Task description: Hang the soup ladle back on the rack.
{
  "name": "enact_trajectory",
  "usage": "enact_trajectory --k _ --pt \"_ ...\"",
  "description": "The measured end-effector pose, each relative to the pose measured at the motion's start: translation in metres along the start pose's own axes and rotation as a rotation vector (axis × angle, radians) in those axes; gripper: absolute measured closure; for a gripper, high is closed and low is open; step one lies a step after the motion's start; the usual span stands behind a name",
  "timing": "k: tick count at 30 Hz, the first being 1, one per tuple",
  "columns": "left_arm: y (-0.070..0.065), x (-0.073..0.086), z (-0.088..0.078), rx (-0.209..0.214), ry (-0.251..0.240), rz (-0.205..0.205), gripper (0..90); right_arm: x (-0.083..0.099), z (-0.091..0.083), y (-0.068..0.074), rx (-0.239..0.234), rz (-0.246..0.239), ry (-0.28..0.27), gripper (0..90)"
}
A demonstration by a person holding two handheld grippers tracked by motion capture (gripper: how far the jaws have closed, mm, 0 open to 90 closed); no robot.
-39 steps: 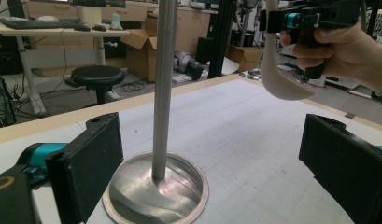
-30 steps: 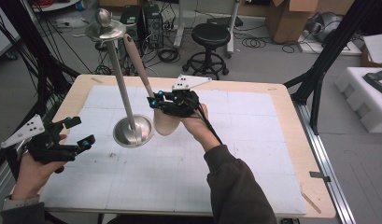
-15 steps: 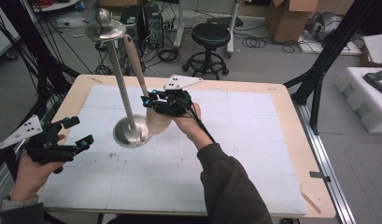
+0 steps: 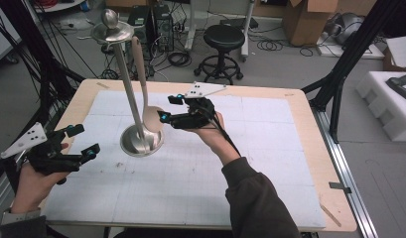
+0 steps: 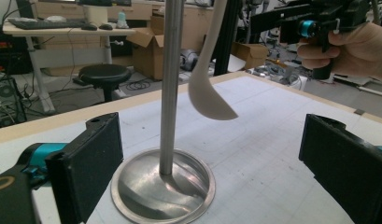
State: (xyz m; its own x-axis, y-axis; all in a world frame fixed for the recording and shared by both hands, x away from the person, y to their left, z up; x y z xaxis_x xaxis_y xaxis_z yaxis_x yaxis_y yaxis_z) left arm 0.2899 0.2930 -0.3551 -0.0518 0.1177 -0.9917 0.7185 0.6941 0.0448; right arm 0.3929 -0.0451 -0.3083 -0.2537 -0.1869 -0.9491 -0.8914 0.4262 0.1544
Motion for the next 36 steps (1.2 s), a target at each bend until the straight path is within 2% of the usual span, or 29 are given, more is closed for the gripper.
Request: enact_trajectory --k 4,8,12,19,23,31,36 --pt "-0.001 0.0 0.001 0.007 -0.012 -0.009 6.8 0.007 -0.011 -0.006 0.012 0.023 0.012 15.1" --pt "-0.001 0.0 0.001 0.011 -0.019 -0.018 6.8 0.013 -0.024 -0.011 0.041 0.039 0.011 0.2" --pt "-0.002 -0.001 0.001 0.038 -0.046 -0.035 6.8 0.018 -0.04 -0.015 0.066 0.033 0.004 0.1" --pt "-0.002 0.0 0.003 0.033 -0.04 -0.033 6.8 0.033 -0.072 -0.024 0.096 0.047 -0.012 0.2" --pt "-0.002 0.0 0.003 0.035 -0.041 -0.037 6.8 0.043 -0.09 -0.033 0.142 0.047 -0.01 0.1" --pt "-0.002 0.003 0.006 0.029 -0.031 -0.041 6.8 0.064 -0.125 -0.046 0.188 0.087 -0.046 0.1" --pt "-0.003 0.004 0.009 0.032 -0.025 -0.042 6.8 0.08 -0.141 -0.052 0.22 0.113 -0.042 0.1"
Point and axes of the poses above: each handheld gripper's, and its own axes: z roughly forward along the jaws, x roughly out of its underside, y roughly to its left, the point moved 3 cm from there along z, roughly forward along the jaws, and after that the axes turned 8 degrees about z, right-handed, at the moved point
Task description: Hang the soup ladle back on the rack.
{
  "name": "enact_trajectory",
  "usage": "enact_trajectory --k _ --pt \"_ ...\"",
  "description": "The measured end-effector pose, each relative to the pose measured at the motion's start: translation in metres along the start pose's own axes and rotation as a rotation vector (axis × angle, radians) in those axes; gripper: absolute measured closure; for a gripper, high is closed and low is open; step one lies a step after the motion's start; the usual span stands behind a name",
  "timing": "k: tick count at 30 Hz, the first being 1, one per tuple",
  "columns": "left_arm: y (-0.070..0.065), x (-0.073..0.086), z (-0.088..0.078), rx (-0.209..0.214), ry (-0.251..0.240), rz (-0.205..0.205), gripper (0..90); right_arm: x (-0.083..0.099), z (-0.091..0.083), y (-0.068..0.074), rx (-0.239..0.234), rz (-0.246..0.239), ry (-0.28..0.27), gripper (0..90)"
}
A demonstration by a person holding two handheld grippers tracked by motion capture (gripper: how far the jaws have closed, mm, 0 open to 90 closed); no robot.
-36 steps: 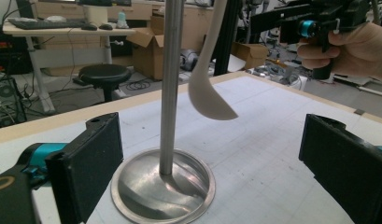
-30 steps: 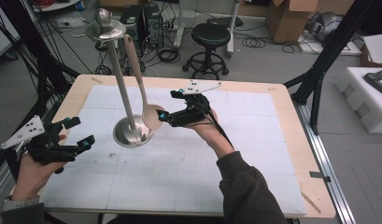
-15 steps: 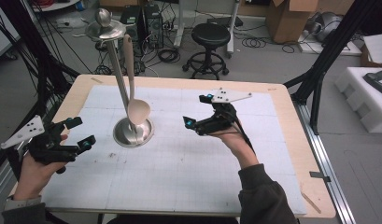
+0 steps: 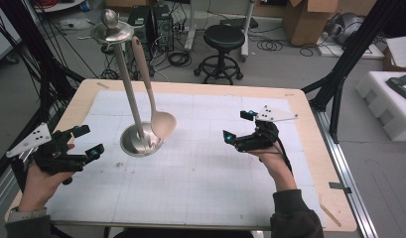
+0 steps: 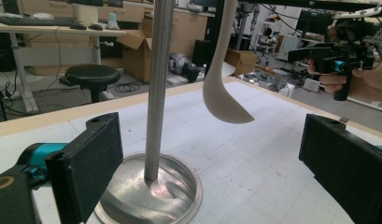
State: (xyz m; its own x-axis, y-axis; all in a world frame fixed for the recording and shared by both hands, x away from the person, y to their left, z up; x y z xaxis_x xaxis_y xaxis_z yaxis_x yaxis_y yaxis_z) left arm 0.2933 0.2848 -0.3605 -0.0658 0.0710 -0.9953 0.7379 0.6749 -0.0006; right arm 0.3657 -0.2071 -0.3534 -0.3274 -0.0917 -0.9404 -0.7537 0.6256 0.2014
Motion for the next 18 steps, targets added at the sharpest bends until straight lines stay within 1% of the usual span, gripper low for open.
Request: enact_trajectory --k 3,5,7,10,11,12,13,15,17,18 --pt "-0.001 0.0 0.002 0.001 0.002 0.004 6.8 0.007 -0.008 -0.004 0.015 -0.001 -0.007 0.1" --pt "-0.001 0.001 0.002 0.0 0.004 0.004 6.8 0.012 -0.014 -0.007 0.027 0.008 -0.001 0.2" --pt "-0.001 0.001 0.003 -0.001 0.003 0.005 6.8 0.016 -0.019 -0.011 0.039 0.01 -0.008 0.2" --pt "-0.001 0.001 0.003 -0.003 0.002 0.008 6.8 0.023 -0.028 -0.015 0.047 0.027 -0.019 0.2" --pt "-0.001 0.001 0.003 -0.008 -0.002 0.013 6.8 0.025 -0.03 -0.018 0.039 0.039 -0.028 0.1" --pt "-0.002 0.001 0.002 -0.016 -0.017 0.029 6.8 0.027 -0.033 -0.021 0.036 0.052 -0.033 0.2" --pt "-0.001 0.001 0.002 -0.019 -0.025 0.035 6.8 0.03 -0.036 -0.024 0.044 0.059 -0.029 0.1" --pt "-0.001 0.001 0.001 -0.015 -0.039 0.027 6.8 0.034 -0.041 -0.028 0.053 0.066 -0.037 0.2" --pt "-0.001 0.002 0.002 -0.013 -0.032 0.023 6.8 0.036 -0.047 -0.031 0.054 0.076 -0.047 0.2" --pt "-0.001 0.002 0.002 -0.012 -0.025 0.019 6.8 0.037 -0.049 -0.033 0.06 0.072 -0.053 0.2"
Point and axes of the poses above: each handheld gripper's, and its own axes: z roughly forward along the jaws, x roughly out of its underside, y roughly to its left, the point moved 3 cm from there along z, roughly forward along the jaws, and after that the axes turned 8 degrees about z, right-handed, at the moved point
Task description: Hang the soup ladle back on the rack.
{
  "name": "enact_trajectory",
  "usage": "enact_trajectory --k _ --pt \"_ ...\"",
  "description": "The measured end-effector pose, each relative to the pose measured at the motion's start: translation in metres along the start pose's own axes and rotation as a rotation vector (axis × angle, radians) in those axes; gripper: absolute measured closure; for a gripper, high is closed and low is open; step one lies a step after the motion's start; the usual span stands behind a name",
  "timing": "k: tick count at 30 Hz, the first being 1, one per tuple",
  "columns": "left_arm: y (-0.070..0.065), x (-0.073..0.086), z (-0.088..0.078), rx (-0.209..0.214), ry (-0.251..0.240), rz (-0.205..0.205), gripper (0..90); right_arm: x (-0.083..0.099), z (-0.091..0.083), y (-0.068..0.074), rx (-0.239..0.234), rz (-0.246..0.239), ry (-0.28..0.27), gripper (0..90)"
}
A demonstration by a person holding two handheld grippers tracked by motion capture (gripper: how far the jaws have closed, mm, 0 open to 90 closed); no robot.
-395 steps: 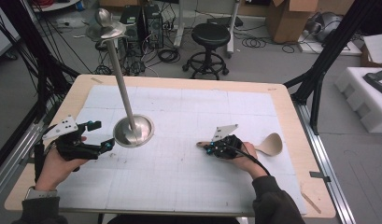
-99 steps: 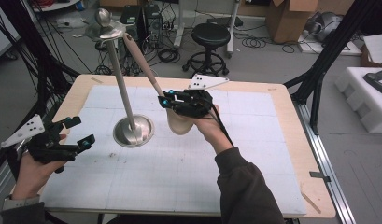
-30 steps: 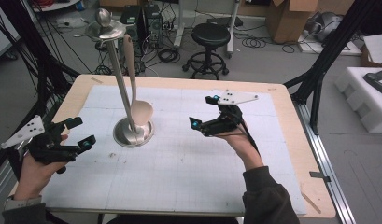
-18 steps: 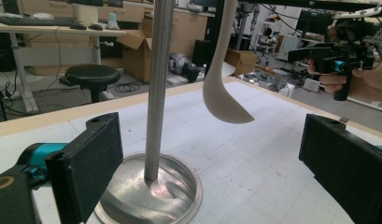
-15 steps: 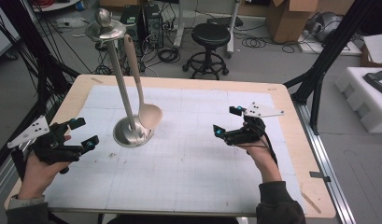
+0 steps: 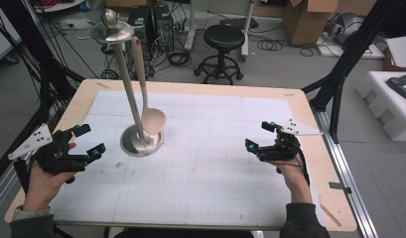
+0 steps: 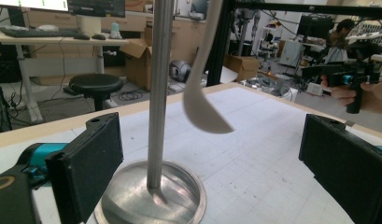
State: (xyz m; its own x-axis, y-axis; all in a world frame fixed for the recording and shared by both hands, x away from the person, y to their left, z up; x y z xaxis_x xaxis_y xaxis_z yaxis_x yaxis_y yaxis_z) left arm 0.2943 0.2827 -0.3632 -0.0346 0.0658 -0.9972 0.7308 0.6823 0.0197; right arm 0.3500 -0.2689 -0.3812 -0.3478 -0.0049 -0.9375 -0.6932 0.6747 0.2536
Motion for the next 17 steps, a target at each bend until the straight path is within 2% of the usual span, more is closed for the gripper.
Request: enact_trajectory --k 9,13,17 --pt "0.001 0.002 0.002 0.001 0.018 -0.001 6.8 0.012 -0.027 -0.012 0.03 -0.01 0.03 0.2" --pt "0.001 0.002 0.002 -0.007 0.015 -0.005 6.8 0.016 -0.039 -0.018 0.046 0.008 0.011 0.2" --pt "0.001 0.002 0.002 -0.012 0.015 -0.004 6.8 0.018 -0.044 -0.02 0.051 0.021 0.0 0.2"
Point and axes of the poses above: each handheld gripper's, and its own axes: z roughly forward along the jaws, x roughly out of its underside, y roughly to its left, the point moved 3 cm from there along z, roughly forward along the jaws, and after that the axes turned 8 degrees about z, right-handed, at the moved point
